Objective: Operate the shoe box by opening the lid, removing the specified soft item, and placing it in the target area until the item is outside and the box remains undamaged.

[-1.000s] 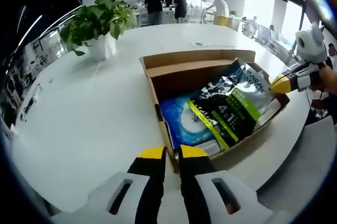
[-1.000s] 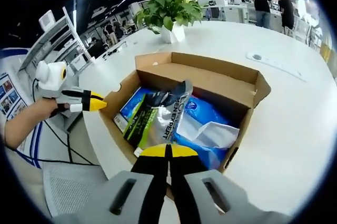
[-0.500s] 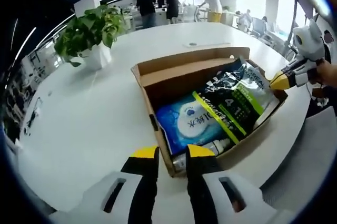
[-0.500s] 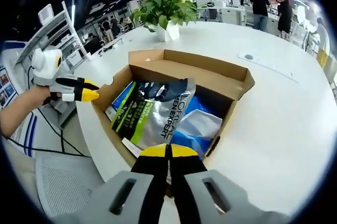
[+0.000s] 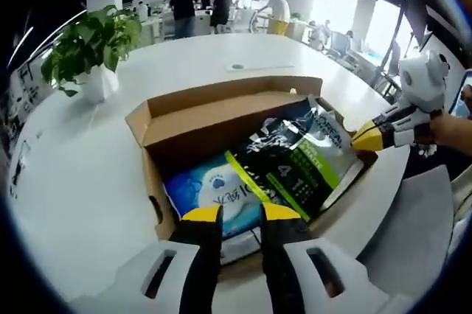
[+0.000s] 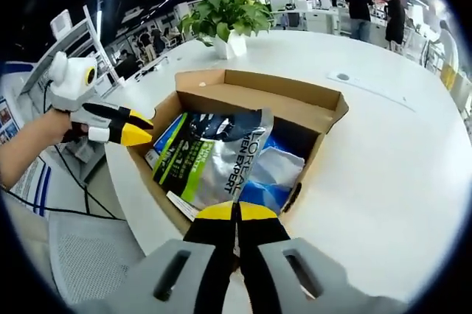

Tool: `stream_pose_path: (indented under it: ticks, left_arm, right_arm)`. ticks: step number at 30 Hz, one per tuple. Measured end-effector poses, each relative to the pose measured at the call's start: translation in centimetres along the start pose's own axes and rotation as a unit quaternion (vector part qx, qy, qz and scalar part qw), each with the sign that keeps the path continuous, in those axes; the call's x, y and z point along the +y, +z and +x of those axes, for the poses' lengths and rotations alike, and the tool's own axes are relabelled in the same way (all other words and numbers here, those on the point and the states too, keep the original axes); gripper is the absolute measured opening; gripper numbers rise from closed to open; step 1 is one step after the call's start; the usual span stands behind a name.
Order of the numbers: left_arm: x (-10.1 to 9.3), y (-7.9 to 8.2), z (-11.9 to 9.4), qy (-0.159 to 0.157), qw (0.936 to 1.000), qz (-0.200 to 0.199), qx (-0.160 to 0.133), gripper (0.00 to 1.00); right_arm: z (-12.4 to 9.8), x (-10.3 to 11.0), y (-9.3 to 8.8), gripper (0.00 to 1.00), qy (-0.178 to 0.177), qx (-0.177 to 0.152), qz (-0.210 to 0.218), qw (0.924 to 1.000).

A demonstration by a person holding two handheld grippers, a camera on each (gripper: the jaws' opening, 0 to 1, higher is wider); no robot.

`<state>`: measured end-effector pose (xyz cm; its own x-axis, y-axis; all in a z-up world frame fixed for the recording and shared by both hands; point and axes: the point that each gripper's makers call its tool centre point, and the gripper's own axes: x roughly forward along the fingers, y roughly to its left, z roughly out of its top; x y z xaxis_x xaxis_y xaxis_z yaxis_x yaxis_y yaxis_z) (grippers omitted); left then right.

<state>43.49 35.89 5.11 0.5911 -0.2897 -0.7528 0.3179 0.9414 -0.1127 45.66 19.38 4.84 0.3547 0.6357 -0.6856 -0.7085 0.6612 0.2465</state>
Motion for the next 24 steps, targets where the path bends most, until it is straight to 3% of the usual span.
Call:
stream_pose_path:
  ticks: [4,9,17,24]
  left_arm:
    - [-0.6,-0.5,1.0,-0.018,0.9996,0.003,0.02,0.2]
    - [-1.8,0.1,1.8,-0.062,0.9974,-0.035,0.009,0.19]
    - [-2.7,0.0,2.9,-0.091,0.9941,-0.058,0.015,0.12]
    - [-3.1,0.9,2.7,-0.111,0.9888,-0.099,-0.013,0.0]
  right_arm:
    - [-0.1,0.0,-0.1,0.0,0.0,0.0,0.001,1.0]
    - [-0.2,0.0,-0.3,0.0,-0.001,-0.002,0.005,1.0]
    - [-0.2,0.1,-0.6,0.0,0.003,-0.004,0.012,0.9999]
    - [-0.4,0.6,-0.5,0.0,0.017,-0.014,0.02,0.9996]
